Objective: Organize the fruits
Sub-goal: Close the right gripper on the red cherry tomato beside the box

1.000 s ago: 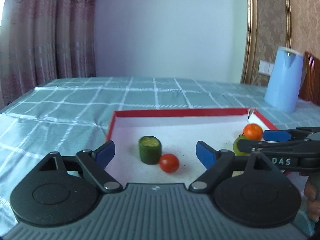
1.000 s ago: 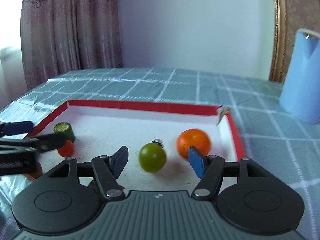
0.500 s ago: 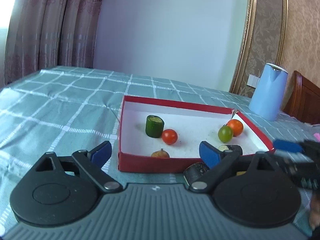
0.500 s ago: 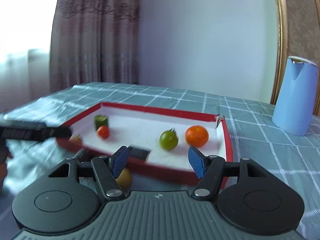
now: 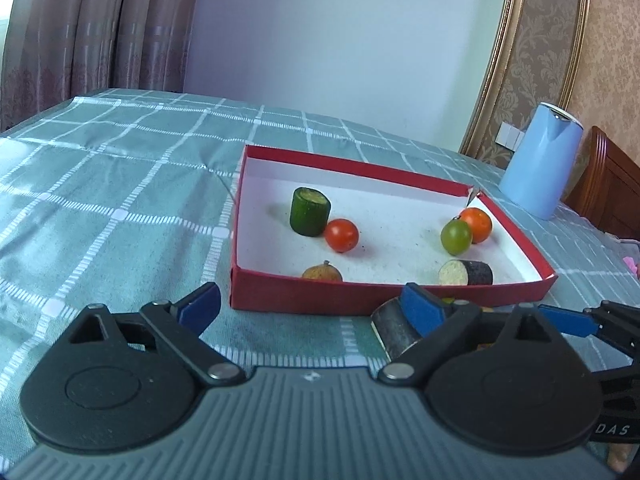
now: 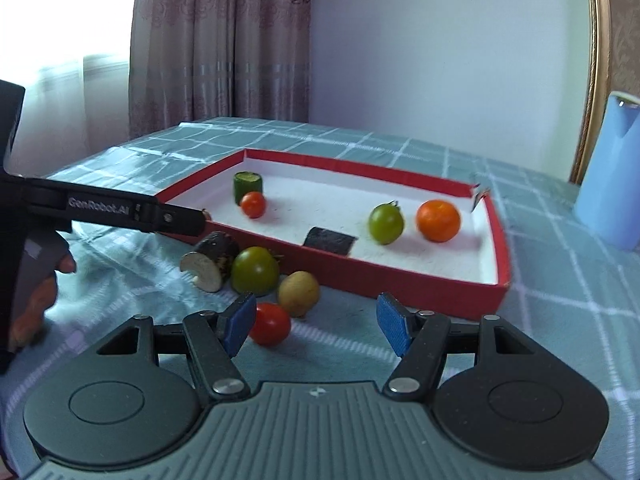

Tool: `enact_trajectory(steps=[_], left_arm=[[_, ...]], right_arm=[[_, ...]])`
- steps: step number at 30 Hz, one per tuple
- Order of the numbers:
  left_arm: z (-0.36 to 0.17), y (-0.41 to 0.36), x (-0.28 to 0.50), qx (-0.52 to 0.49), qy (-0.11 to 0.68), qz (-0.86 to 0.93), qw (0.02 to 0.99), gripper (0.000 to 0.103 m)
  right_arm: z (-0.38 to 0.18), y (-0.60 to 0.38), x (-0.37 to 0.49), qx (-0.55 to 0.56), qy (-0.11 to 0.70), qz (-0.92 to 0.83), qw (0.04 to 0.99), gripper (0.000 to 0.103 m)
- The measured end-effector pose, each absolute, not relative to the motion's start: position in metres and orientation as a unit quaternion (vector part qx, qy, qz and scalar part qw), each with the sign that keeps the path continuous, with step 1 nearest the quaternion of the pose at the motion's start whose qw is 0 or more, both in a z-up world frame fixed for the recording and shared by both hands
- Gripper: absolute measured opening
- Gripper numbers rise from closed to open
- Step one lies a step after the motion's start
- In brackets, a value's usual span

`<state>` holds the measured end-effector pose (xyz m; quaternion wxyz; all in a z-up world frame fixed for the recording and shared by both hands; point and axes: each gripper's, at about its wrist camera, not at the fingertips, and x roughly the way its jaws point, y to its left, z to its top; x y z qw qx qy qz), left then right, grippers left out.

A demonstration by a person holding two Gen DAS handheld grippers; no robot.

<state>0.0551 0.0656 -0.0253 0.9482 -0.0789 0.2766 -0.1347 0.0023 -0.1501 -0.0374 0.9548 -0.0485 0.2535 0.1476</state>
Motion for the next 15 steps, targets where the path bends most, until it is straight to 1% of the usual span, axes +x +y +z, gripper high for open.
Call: enact_trajectory(steps=[2, 6, 10, 11, 13, 15], left_arm=[[-0.025, 0.067, 0.055, -0.082, 0.275, -0.135, 0.948, 0.098], [-0.026, 0.066, 0.056, -0.082, 0.277, -0.138, 0.947, 0.098], [-0.026, 0.065, 0.055, -0.078, 0.277, -0.141, 0.947, 0.099], [-0.026, 0.064, 0.055, -0.078, 0.277, -0.141, 0.947, 0.099], [-0.026, 0.065, 0.056, -0.078, 0.277, -0.142, 0.947, 0.099], [-0.026, 0.065, 0.056, -0.078, 0.279, -0.144, 0.946, 0.099]], right_arm=[[-0.038, -0.147, 0.002, -0.052, 0.255, 0.153, 0.953, 0.066], [-0.040, -0.143, 0.004, -0.050, 0.263, 0.165, 0.949, 0.066], [-0.044, -0.140, 0.009, -0.039, 0.287, 0.180, 0.940, 0.066], [-0.045, -0.139, 0.009, -0.040, 0.288, 0.180, 0.940, 0.064], [-0.045, -0.139, 0.010, -0.035, 0.288, 0.188, 0.938, 0.054], [-0.045, -0.138, 0.010, -0.035, 0.289, 0.195, 0.937, 0.049]])
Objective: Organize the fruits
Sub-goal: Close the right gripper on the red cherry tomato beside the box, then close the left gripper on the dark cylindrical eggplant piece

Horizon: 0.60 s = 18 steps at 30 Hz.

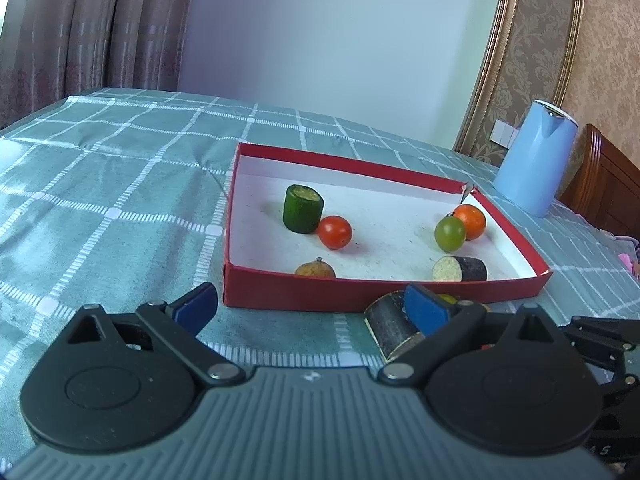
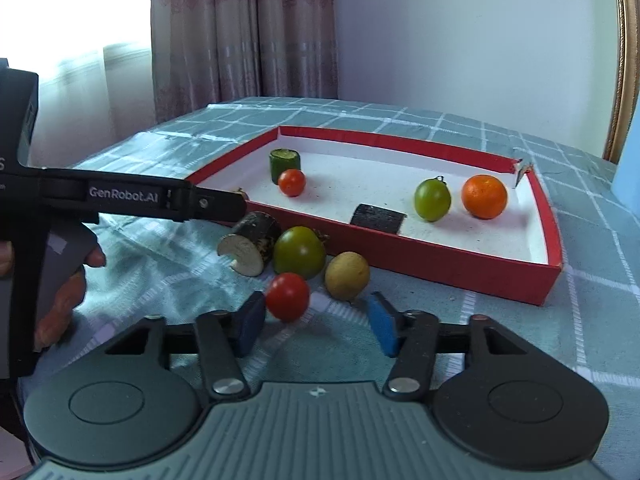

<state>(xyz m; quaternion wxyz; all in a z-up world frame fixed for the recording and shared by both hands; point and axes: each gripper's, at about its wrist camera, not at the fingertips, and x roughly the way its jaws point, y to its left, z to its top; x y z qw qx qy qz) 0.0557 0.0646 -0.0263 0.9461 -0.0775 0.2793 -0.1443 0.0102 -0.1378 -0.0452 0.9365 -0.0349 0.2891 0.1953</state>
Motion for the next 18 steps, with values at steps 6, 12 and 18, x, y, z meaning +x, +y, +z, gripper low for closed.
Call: enact_trajectory(steps=[6, 12, 18], left_arm=[[-0.027, 0.063, 0.055, -0.074, 0.281, -0.146, 0.946, 0.100], [-0.026, 0.063, 0.055, -0.076, 0.281, -0.150, 0.945, 0.101], [-0.025, 0.049, 0.046, -0.029, 0.273, -0.173, 0.946, 0.101]], right_arm=[[-0.044, -0.132, 0.009, -0.035, 0.288, 0.210, 0.934, 0.032], [-0.042, -0.136, 0.003, -0.033, 0.271, 0.190, 0.943, 0.022], [-0.038, -0.161, -0.008, -0.058, 0.246, 0.128, 0.959, 0.022]])
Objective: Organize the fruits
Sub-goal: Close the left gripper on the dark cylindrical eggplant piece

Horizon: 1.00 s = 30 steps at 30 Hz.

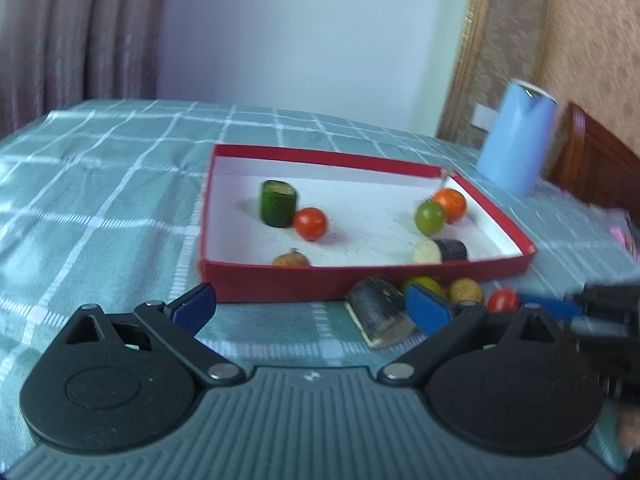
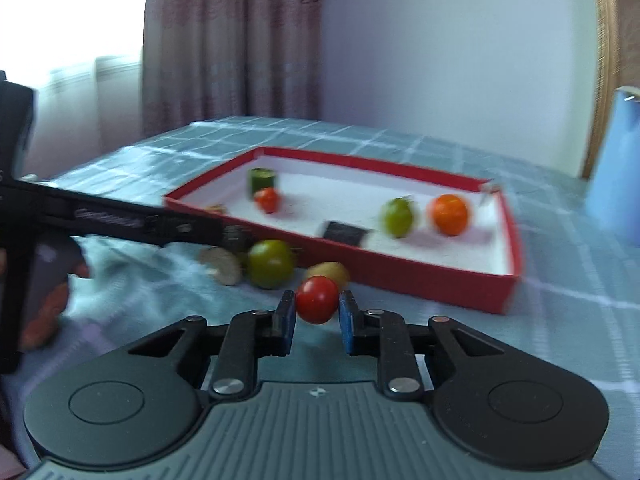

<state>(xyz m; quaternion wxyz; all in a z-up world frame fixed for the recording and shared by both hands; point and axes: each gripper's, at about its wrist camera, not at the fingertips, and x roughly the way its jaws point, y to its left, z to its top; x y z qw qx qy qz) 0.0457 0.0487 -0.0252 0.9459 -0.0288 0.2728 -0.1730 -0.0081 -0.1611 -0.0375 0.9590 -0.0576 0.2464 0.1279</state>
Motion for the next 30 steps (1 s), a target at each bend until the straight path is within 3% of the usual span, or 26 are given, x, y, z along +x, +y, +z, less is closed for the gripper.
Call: enact_trajectory(steps=[5, 9, 13, 15, 16, 17, 20, 30], left_arm=[[-0.022, 0.022, 0.029, 0.048, 0.242, -0.157, 0.956, 0.101], [-0.026, 0.005, 0.034, 0.072, 0.264, -0.135, 0.952, 0.100], [-0.030, 0.007, 0.046, 0.031, 0.299, -0.131, 0.945, 0.100], [-0.031, 0.011, 0.048, 0.007, 0.307, -0.147, 0.940, 0.093], [-0.031, 0.013, 0.046, -0.002, 0.307, -0.159, 0.939, 0.081], [-0.030, 0.015, 0.043, -0.006, 0.305, -0.171, 0.937, 0.063], [-0.031, 0.017, 0.037, 0.009, 0.297, -0.192, 0.935, 0.031], [-0.030, 0.006, 0.038, 0.032, 0.288, -0.173, 0.941, 0.034]], right_arm=[[-0.041, -0.190, 0.014, -0.020, 0.280, 0.079, 0.957, 0.022], [-0.041, -0.191, 0.023, -0.013, 0.285, 0.080, 0.955, 0.022], [-0.043, -0.190, 0.023, -0.016, 0.282, 0.079, 0.956, 0.022], [-0.043, -0.190, 0.024, -0.011, 0.282, 0.080, 0.956, 0.022], [-0.044, -0.190, 0.024, -0.009, 0.282, 0.081, 0.956, 0.022], [-0.044, -0.191, 0.024, -0.008, 0.282, 0.081, 0.956, 0.022], [-0.044, -0.191, 0.025, -0.007, 0.283, 0.082, 0.956, 0.022], [-0.044, -0.192, 0.025, -0.003, 0.283, 0.083, 0.956, 0.022]])
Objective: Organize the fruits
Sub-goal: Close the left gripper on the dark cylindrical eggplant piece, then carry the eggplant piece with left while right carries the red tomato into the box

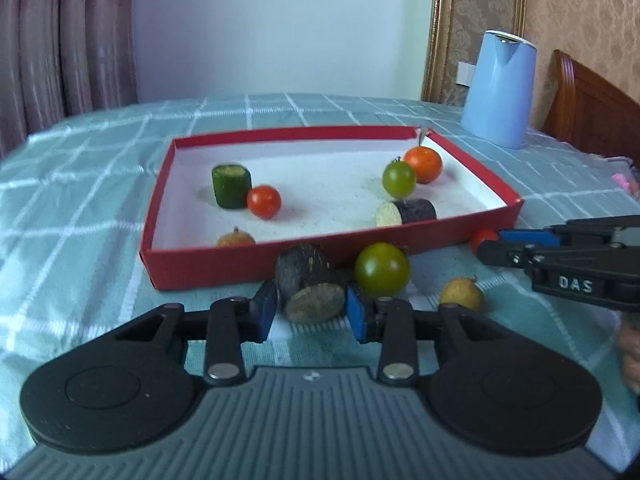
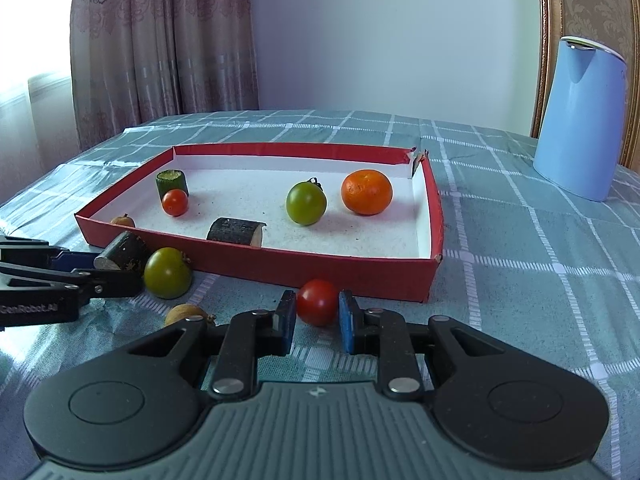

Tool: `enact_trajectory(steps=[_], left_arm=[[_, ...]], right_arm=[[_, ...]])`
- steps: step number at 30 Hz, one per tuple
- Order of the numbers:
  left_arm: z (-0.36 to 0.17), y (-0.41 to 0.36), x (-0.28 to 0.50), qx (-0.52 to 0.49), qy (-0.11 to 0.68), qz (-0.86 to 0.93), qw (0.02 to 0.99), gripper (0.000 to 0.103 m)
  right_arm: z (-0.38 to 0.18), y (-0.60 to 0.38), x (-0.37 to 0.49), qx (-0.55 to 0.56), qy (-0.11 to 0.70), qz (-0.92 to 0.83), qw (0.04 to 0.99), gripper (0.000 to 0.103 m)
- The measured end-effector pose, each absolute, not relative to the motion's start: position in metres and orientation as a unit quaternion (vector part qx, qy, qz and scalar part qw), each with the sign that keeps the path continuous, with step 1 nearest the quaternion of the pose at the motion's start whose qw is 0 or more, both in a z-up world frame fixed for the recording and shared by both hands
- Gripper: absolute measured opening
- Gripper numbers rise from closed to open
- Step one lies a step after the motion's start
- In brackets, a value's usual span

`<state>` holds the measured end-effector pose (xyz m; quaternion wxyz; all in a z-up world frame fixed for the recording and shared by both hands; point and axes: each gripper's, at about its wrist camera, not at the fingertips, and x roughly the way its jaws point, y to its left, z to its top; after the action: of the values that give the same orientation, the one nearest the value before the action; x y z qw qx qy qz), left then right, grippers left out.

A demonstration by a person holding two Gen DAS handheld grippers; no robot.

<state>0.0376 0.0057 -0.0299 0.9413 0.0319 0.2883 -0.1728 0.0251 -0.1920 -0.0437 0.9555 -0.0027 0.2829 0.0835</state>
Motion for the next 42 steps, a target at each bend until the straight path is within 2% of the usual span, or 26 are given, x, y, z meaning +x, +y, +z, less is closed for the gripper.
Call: enact_trajectory(steps=[7, 13, 28, 42], left_arm=[[-0.032, 0.012, 0.045, 0.011, 0.301, -0.171, 0.938, 0.037], [-0.032, -0.002, 0.032, 0.058, 0.285, -0.143, 0.946, 0.031], [-0.032, -0.009, 0.024, 0.076, 0.280, -0.128, 0.948, 0.030], [-0.002, -0.007, 0.007, 0.070, 0.242, -0.143, 0.957, 0.030]], right_arm=[[-0.044, -0.193, 0.026, 0.000, 0.282, 0.085, 0.956, 0.022], [-0.044, -0.193, 0.026, 0.002, 0.282, 0.085, 0.956, 0.022], [-0.042, -0.195, 0.023, 0.007, 0.271, 0.087, 0.959, 0.022], [-0.035, -0.195, 0.011, 0.010, 0.230, 0.082, 0.970, 0.022]])
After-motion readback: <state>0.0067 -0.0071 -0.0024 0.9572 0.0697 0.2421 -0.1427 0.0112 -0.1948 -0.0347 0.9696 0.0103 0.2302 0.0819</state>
